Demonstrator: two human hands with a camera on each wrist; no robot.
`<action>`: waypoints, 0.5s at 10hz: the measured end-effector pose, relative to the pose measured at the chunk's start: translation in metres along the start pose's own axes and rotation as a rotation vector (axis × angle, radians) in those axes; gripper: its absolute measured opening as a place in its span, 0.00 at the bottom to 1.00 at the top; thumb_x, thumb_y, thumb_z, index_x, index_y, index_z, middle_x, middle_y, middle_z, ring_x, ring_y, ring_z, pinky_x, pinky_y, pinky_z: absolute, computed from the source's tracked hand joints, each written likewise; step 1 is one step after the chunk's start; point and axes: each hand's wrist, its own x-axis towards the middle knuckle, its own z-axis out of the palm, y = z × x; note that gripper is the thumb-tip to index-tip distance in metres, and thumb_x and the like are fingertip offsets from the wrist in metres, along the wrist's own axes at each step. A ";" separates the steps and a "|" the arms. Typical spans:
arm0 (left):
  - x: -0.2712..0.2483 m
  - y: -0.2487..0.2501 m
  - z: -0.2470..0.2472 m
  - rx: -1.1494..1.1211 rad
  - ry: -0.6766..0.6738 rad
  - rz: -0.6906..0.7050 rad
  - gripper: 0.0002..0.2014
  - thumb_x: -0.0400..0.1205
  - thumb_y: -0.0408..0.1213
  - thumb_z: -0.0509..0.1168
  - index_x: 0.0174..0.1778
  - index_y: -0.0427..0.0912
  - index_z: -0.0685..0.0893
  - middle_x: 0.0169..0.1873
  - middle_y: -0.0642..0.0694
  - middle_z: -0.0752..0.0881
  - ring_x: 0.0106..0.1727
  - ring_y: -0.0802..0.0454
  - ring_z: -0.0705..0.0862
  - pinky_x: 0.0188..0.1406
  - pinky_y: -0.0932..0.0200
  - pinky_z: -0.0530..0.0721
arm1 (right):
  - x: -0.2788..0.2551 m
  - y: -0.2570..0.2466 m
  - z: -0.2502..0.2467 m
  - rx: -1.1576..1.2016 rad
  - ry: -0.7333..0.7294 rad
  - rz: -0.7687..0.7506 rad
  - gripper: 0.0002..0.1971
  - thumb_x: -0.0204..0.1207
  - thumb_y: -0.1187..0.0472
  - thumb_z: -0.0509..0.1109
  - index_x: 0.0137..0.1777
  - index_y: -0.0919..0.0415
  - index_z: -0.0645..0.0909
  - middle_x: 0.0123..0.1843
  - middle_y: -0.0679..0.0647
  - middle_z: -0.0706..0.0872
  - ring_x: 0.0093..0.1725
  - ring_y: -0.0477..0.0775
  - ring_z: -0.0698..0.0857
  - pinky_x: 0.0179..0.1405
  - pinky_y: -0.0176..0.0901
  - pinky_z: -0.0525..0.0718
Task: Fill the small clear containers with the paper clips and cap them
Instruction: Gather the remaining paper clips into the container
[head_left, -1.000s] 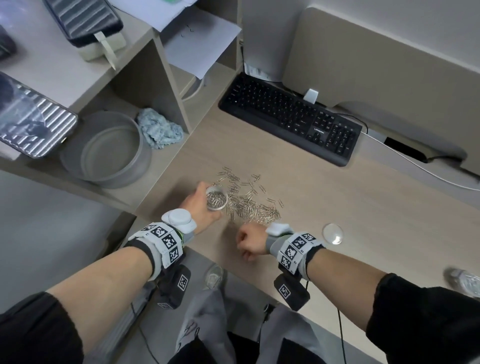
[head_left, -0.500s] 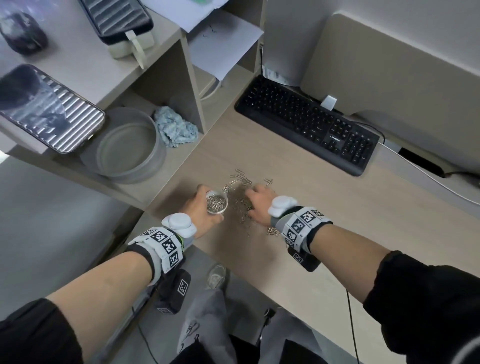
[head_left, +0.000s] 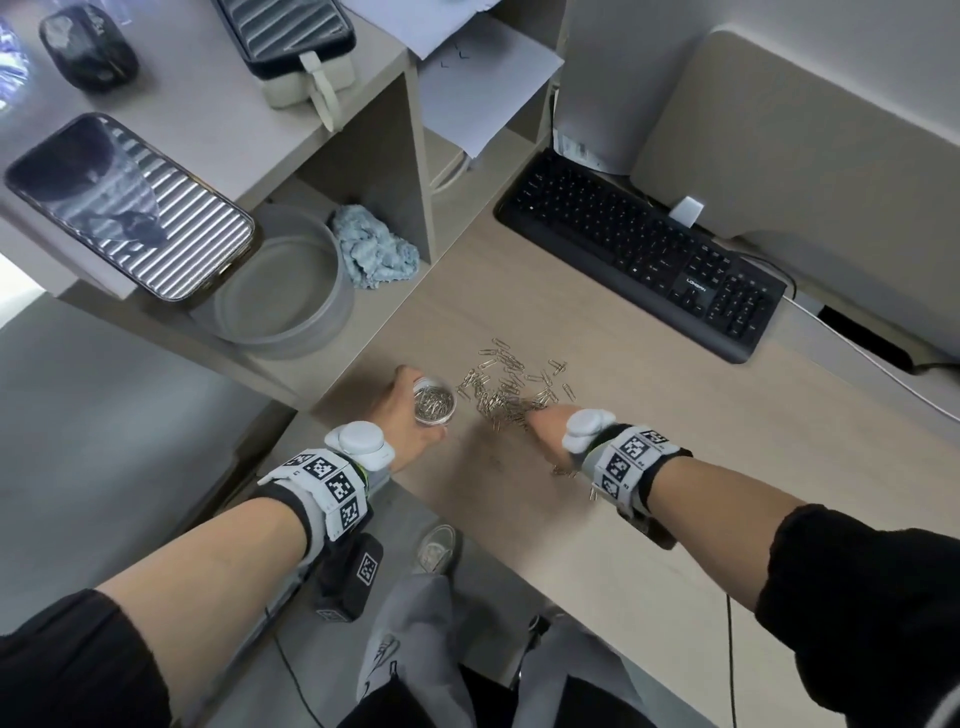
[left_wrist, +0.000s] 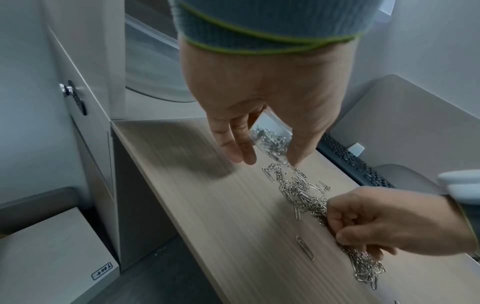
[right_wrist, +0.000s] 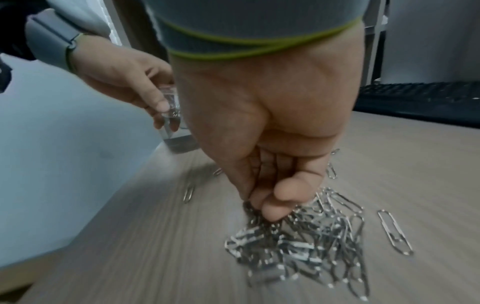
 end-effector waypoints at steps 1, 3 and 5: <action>0.002 -0.002 0.001 -0.009 0.004 -0.007 0.32 0.72 0.39 0.77 0.68 0.41 0.68 0.55 0.44 0.82 0.49 0.46 0.79 0.44 0.62 0.71 | -0.045 -0.018 -0.024 0.302 0.437 0.313 0.05 0.81 0.65 0.63 0.53 0.60 0.80 0.54 0.58 0.87 0.48 0.59 0.84 0.45 0.46 0.81; 0.003 -0.008 0.002 0.000 0.004 -0.013 0.33 0.71 0.40 0.78 0.67 0.40 0.69 0.55 0.44 0.82 0.48 0.47 0.79 0.44 0.62 0.71 | -0.028 -0.073 -0.022 0.629 0.250 0.105 0.05 0.79 0.67 0.68 0.52 0.62 0.83 0.42 0.59 0.91 0.35 0.59 0.90 0.39 0.51 0.90; 0.005 -0.003 0.001 -0.010 -0.002 -0.021 0.31 0.73 0.38 0.76 0.68 0.40 0.68 0.54 0.44 0.81 0.49 0.45 0.79 0.43 0.61 0.71 | -0.028 -0.037 -0.021 0.592 0.369 0.292 0.07 0.77 0.66 0.64 0.46 0.62 0.84 0.44 0.60 0.91 0.43 0.63 0.90 0.41 0.48 0.88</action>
